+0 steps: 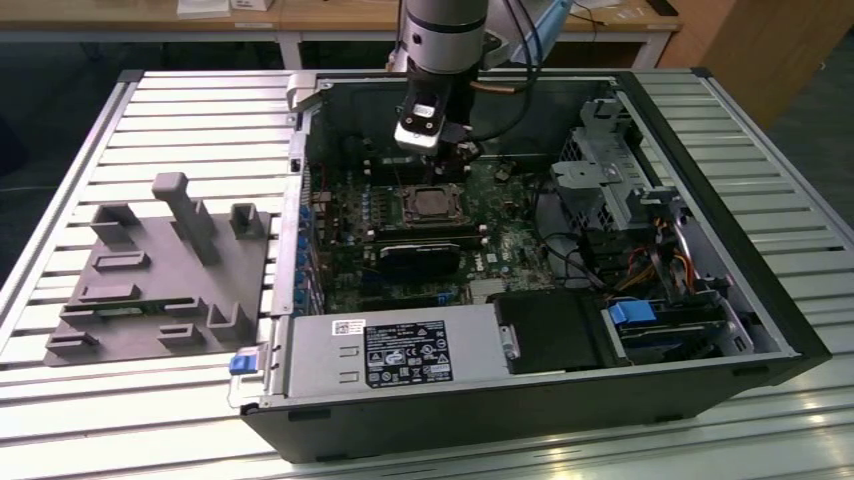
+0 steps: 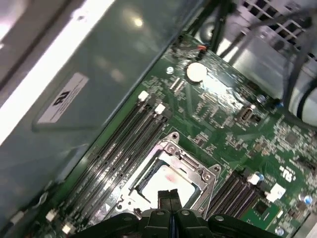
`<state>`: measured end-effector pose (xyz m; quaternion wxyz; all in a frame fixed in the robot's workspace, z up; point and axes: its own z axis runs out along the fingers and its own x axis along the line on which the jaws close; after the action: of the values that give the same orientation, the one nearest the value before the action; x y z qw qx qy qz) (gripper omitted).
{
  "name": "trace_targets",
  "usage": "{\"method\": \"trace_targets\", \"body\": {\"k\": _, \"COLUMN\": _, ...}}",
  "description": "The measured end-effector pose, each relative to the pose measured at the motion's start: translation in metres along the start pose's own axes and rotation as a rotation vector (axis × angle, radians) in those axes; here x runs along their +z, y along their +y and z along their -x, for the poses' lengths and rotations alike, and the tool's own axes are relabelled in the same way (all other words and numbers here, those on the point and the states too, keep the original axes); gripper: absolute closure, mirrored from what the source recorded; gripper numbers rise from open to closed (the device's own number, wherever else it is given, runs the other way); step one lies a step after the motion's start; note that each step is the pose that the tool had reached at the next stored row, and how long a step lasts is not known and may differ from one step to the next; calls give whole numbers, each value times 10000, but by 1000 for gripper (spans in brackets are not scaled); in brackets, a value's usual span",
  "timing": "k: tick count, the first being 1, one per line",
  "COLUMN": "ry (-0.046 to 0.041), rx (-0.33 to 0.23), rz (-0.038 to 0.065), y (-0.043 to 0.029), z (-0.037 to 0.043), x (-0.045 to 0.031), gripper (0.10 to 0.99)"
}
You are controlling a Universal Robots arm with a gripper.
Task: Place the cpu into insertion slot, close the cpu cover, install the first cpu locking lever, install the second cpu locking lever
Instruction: 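Close the cpu cover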
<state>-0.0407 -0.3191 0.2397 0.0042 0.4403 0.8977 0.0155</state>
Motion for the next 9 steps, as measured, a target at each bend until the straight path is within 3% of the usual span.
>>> {"method": "trace_targets", "body": {"k": 9, "ry": 52, "rx": -1629, "rz": -9, "y": 0, "z": 0, "x": 2, "gripper": 984}}
